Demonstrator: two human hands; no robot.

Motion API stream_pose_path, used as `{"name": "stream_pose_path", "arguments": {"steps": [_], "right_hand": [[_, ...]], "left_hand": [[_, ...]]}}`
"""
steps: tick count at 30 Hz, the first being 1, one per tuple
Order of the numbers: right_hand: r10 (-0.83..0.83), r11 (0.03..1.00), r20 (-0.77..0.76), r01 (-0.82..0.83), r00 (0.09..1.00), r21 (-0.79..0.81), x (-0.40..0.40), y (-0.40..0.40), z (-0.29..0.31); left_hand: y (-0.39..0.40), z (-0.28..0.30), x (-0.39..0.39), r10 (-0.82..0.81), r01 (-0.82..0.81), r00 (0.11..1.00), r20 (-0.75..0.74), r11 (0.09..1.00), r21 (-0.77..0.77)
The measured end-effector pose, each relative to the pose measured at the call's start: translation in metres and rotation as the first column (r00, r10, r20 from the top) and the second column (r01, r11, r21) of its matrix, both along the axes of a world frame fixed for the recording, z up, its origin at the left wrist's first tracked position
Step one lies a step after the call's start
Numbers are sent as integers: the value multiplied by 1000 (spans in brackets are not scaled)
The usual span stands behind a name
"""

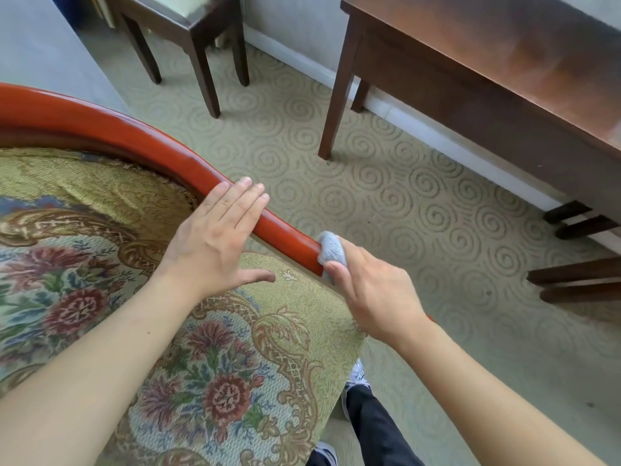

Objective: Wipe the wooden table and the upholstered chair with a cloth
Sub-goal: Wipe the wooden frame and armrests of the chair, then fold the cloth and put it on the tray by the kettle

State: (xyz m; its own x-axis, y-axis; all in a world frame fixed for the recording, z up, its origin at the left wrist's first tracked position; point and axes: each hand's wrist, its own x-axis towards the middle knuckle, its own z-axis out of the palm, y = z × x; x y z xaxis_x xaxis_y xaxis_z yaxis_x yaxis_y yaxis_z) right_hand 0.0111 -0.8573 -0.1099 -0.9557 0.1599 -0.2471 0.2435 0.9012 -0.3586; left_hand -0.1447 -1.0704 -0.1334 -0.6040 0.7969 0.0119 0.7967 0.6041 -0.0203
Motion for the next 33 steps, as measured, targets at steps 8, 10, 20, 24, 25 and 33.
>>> {"name": "stream_pose_path", "arguments": {"steps": [8,10,20,24,25,33], "right_hand": [[-284,949,-6,281,959,-141,89,34,-2],[-288,957,-34,286,957,-39,77,26,-7],[-99,979,-137,121,986,162,-37,-31,-14],[-42,987,-202,72,979,146,-6,-13,-15],[-49,987,-211,80,976,142,4,-8,-15],[-256,967,-165,253,953,-40,103,45,-33]], "left_hand": [[7,7,9,13,-13,1000,5,1000,-25],[9,8,11,14,-14,1000,6,1000,-24],[13,10,15,46,-45,999,6,997,-59],[16,10,19,71,-70,997,13,995,-68],[16,10,20,79,-78,997,18,995,-62],[19,18,31,133,-128,987,90,990,-67]]}}
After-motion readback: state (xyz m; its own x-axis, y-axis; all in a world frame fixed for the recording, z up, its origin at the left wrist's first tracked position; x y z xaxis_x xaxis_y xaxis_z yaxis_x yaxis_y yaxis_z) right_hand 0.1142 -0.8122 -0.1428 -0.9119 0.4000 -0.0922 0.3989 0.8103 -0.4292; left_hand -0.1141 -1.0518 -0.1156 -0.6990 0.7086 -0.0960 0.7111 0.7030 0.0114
